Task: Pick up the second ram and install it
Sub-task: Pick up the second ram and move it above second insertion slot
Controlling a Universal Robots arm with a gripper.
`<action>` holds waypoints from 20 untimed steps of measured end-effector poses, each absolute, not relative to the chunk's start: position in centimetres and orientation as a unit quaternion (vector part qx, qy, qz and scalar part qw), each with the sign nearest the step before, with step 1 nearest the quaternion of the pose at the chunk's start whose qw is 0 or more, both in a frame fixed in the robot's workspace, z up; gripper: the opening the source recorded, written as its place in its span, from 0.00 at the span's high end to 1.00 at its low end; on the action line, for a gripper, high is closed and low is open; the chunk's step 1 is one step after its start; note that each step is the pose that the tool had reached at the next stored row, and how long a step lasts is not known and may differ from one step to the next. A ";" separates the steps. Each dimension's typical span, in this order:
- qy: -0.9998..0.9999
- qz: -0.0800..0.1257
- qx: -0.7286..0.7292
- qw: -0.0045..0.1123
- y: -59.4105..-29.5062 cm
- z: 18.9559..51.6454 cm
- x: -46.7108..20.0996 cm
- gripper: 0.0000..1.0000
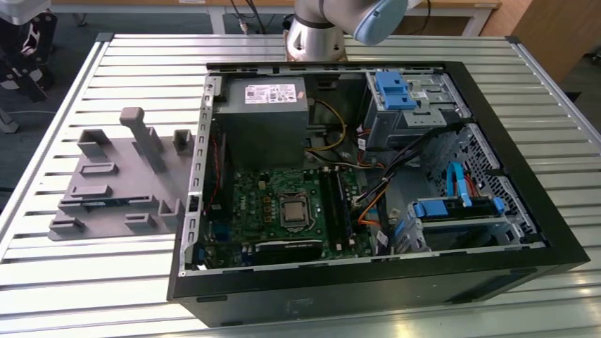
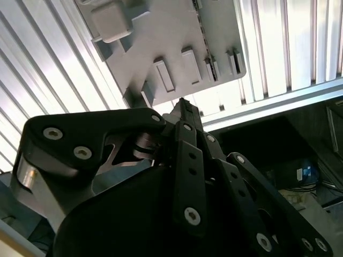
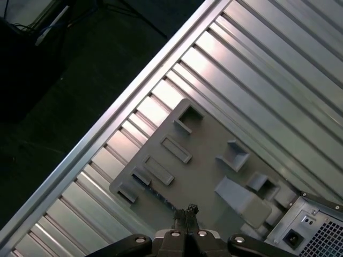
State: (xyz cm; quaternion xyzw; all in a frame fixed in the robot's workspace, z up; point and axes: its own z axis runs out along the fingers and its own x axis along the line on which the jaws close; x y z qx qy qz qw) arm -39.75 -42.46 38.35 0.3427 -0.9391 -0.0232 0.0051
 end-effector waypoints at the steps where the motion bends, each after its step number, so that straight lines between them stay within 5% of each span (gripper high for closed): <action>1: -0.939 -0.023 0.344 0.005 -42.5 38.3 -39.8 0.89; 20: -0.924 -0.023 0.381 0.006 -42.5 38.3 -39.8 0.89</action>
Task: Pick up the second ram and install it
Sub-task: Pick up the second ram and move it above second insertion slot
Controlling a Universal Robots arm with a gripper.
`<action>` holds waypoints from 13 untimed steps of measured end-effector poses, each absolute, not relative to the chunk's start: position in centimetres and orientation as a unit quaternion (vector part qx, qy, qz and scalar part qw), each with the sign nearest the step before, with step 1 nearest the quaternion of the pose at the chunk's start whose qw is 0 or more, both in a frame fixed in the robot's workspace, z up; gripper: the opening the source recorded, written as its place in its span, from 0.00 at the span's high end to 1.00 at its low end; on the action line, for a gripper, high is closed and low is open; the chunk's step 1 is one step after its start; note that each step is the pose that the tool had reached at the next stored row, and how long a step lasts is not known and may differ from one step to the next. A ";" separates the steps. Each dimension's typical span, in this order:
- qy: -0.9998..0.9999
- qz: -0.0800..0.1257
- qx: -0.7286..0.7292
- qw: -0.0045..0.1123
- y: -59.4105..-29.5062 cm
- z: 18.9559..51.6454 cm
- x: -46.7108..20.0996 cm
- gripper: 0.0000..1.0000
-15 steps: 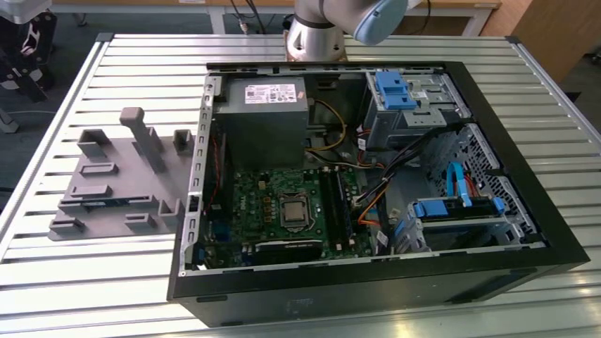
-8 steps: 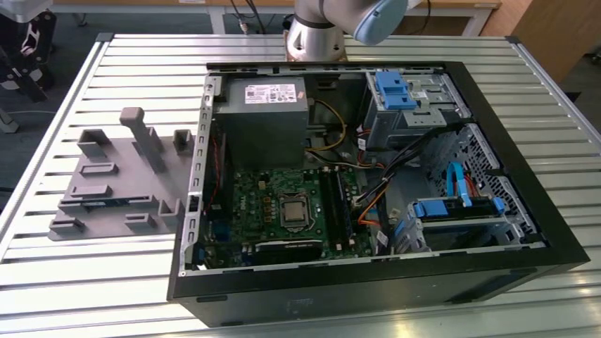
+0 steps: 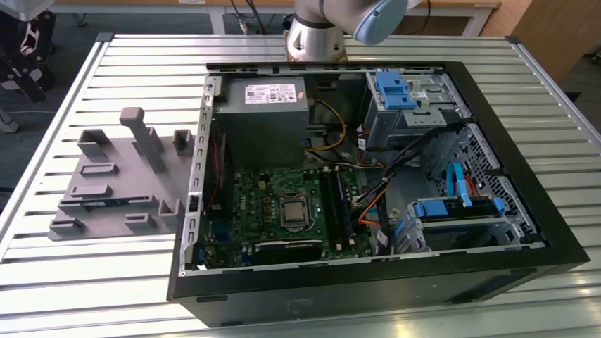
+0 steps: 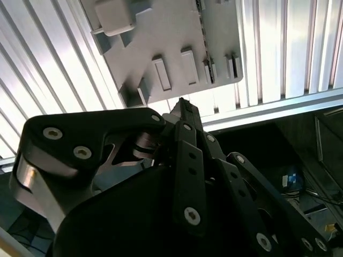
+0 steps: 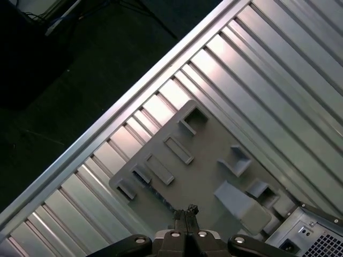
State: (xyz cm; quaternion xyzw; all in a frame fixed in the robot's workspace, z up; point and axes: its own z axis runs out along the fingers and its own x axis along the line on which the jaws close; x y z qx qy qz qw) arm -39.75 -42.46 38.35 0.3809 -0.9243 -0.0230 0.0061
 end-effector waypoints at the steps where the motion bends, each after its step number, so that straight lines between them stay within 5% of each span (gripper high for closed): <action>1: -0.923 -0.023 0.384 0.006 -42.5 38.3 -39.8 0.89; 13: -0.908 -0.023 0.418 0.007 -42.5 38.3 -39.7 0.89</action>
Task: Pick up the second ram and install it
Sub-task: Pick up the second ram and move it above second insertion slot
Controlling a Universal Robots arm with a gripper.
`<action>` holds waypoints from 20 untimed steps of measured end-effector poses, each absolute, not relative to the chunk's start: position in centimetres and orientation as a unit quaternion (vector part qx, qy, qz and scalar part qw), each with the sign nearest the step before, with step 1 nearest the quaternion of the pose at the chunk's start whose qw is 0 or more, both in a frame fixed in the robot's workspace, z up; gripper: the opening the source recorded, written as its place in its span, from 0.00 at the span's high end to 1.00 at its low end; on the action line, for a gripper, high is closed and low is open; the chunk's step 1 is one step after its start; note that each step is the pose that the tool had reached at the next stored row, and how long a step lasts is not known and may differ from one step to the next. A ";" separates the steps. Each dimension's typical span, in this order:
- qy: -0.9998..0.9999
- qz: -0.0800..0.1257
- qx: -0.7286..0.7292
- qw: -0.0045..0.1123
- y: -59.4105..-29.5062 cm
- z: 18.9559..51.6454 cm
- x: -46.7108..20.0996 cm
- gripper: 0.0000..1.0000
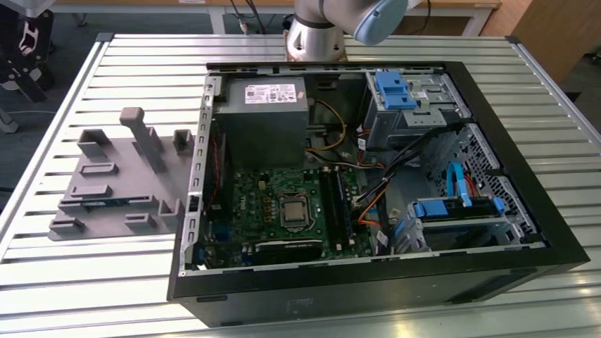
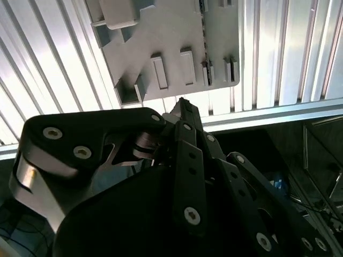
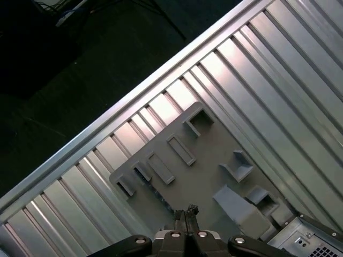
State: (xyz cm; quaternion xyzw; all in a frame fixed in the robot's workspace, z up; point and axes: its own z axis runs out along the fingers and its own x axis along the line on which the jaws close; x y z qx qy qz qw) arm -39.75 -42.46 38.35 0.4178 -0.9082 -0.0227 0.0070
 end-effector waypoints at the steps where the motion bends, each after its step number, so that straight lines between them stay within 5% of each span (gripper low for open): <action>1: -0.907 -0.023 0.420 0.007 -42.5 38.3 -39.7 0.89; 20: -0.880 -0.022 0.474 0.008 -42.4 38.3 -39.8 0.89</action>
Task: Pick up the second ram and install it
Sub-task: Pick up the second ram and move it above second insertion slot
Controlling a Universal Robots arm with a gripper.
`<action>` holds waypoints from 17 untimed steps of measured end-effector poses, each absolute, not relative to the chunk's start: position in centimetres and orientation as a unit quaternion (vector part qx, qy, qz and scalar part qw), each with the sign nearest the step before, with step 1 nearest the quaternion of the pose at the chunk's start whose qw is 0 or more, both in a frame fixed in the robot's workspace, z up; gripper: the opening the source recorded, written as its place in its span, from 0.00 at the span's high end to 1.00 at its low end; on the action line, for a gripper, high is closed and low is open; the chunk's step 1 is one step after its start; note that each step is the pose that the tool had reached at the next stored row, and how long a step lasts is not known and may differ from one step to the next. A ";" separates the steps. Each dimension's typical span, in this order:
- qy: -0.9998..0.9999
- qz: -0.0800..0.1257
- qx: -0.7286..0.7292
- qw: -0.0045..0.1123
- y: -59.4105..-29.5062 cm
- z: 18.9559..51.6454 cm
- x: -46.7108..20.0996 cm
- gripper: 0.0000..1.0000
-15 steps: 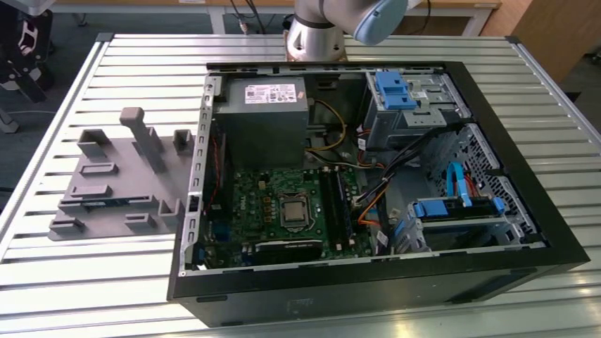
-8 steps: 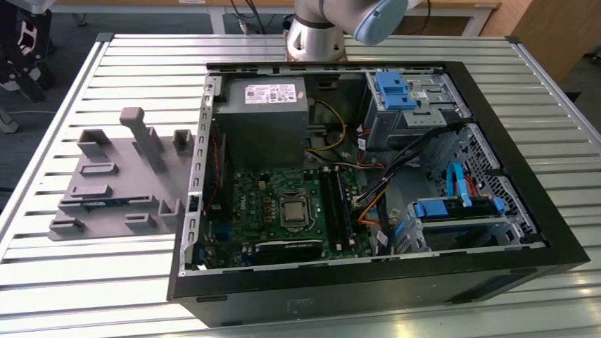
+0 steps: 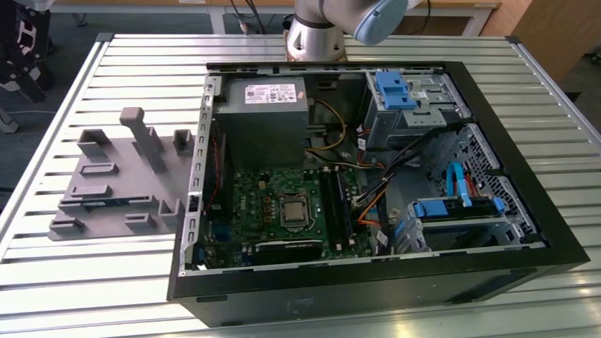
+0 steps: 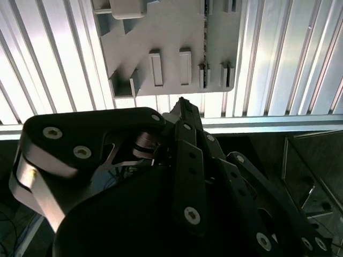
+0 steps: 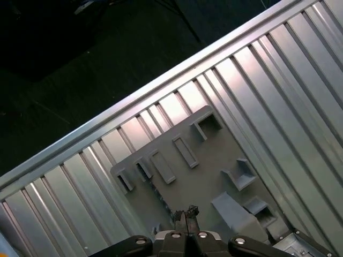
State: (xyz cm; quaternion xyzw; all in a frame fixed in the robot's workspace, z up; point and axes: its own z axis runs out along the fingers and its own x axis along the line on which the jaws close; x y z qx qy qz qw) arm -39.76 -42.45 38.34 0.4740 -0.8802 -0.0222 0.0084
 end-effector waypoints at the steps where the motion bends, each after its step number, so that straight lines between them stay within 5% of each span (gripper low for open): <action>1: -0.879 -0.022 0.477 0.008 -42.4 38.3 -39.8 0.89; 17: -0.857 -0.022 0.515 0.009 -42.4 38.3 -39.8 0.89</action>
